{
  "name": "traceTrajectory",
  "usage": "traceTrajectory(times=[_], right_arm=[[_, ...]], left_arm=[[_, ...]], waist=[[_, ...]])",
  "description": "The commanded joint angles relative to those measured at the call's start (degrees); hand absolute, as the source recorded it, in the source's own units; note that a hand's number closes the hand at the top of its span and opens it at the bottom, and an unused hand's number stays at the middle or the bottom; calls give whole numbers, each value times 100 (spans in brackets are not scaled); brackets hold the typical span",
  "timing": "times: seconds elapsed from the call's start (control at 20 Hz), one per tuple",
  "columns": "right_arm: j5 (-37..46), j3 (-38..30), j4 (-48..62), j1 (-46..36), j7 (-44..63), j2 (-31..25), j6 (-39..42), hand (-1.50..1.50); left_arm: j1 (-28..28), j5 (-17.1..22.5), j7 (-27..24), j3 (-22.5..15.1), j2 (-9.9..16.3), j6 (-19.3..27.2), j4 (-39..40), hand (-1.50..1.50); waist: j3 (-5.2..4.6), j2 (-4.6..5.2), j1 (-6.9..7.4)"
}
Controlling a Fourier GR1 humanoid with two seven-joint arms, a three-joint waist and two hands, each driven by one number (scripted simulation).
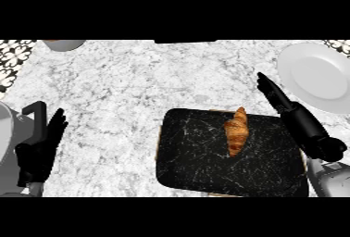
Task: Pick the croissant from the tray and place it in the plate
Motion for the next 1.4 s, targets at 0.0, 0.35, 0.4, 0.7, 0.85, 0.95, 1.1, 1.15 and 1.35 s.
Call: traceTrajectory(times=[0.0, 0.35, 0.4, 0.7, 0.85, 0.95, 1.1, 1.15, 1.35], right_arm=[[-422, -518, -351, 320, -76, 411, -491, -150], [12, -2302, -76, 435, -216, 1600, -3794, -150], [184, -2326, -302, 413, -471, 1872, -4219, -150], [442, -1193, -1211, 739, -1381, 2460, -6713, -150], [798, 172, -1648, 1338, -1471, 2469, -7728, -150], [1397, 1075, -1673, 1534, -953, 2472, -7870, -150], [2024, 1424, -1763, 2594, -284, 2363, -7258, -150], [2072, 1411, -1507, 2697, -77, 2155, -7018, -150], [2562, 1312, -1482, 3095, 1127, 1703, -6609, -150]], left_arm=[[17, -312, -247, -105, -58, 79, -11, 0], [202, -661, -397, 78, 601, 261, -157, 0], [233, -692, -408, 61, 548, 320, -109, 0], [320, -818, -546, -177, 429, 231, -335, 0], [378, -867, -618, -118, 410, 230, -345, 0], [319, -934, -461, -44, 460, 281, -460, 0], [307, -950, -480, 6, 439, 301, -422, 0], [277, -998, -459, -128, 324, 296, -375, 0], [336, -914, -571, 37, 532, 124, -457, 0]], waist=[[-126, 55, 94], [-140, -16, -193], [-144, -19, -169], [-126, 2, 141], [-134, 36, 177], [-138, 47, 198], [-151, 47, 145], [-155, 65, 145], [-174, 100, 224]])
